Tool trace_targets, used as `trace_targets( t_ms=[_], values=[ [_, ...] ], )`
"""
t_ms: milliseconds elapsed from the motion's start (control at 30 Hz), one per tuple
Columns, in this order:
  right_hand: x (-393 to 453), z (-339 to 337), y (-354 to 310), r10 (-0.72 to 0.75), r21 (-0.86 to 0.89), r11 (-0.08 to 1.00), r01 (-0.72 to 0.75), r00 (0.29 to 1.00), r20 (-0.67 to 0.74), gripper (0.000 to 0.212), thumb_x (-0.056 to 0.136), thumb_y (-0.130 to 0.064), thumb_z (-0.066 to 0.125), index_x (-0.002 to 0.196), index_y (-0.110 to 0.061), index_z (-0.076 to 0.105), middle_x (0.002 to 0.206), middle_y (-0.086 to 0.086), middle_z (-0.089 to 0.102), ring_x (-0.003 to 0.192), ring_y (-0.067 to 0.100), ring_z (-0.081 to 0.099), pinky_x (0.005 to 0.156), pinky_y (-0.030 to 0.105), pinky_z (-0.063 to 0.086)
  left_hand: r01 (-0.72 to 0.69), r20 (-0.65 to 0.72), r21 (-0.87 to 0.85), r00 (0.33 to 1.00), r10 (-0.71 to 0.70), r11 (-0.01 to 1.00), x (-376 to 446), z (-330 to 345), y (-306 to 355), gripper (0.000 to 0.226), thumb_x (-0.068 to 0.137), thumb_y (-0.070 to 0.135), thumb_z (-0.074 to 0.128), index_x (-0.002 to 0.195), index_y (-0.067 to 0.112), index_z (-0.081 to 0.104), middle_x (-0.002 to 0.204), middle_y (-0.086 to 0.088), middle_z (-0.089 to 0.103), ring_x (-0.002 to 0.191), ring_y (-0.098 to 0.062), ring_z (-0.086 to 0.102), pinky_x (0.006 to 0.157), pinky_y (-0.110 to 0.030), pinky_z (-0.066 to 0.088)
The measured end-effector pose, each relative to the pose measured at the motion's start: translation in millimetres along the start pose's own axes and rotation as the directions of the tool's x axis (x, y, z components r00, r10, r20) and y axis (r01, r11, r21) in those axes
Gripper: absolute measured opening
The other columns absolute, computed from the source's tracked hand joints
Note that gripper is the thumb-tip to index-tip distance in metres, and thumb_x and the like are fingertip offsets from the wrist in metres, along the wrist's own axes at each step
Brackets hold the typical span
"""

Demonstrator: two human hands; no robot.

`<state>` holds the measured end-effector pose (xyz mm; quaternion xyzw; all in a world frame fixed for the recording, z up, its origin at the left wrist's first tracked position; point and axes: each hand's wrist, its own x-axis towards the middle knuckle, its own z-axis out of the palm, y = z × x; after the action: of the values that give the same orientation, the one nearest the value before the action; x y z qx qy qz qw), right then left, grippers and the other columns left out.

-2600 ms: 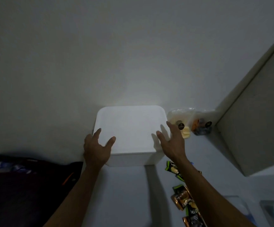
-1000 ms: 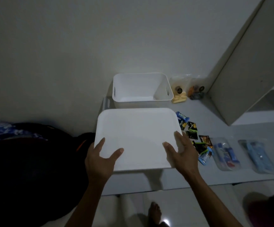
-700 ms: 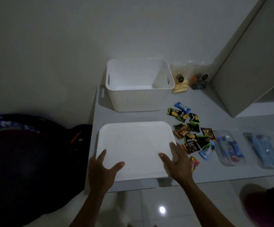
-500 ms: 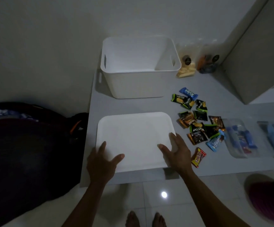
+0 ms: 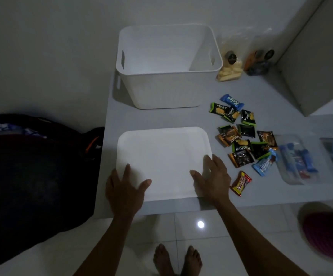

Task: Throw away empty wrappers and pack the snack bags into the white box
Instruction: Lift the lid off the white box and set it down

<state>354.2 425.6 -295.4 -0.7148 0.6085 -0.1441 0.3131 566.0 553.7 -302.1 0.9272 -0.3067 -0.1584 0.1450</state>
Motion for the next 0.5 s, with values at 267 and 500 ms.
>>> trace_targets(
  t_ms=[267,500],
  values=[
    [2.8,-13.6,-4.1,0.037,-0.016,0.999,-0.035,0.991,0.129,0.076,0.085,-0.053,0.067,0.147,-0.018,0.039,0.155,0.012,0.032,0.143,0.027,0.026,0.111,0.046,0.03,0.038,0.118,-0.019,0.992,-0.035,0.999,2.7,-15.6,5.9,0.087,0.076,0.069,0.061,0.149,0.033,0.032,0.159,-0.014,0.018,0.143,-0.038,0.018,0.113,-0.052,0.025],
    [-11.9,-83.7,-40.0,0.039,0.219,0.974,-0.048,0.998,0.045,0.068,0.086,-0.042,0.071,0.144,-0.017,0.046,0.148,0.005,0.046,0.135,0.022,0.043,0.108,0.034,0.034,-0.079,0.042,-0.279,0.995,0.095,0.957,-13.6,-73.2,64.5,0.08,0.075,0.055,0.075,0.141,0.018,0.049,0.152,-0.018,0.035,0.139,-0.038,0.03,0.109,-0.051,0.032]
  ],
)
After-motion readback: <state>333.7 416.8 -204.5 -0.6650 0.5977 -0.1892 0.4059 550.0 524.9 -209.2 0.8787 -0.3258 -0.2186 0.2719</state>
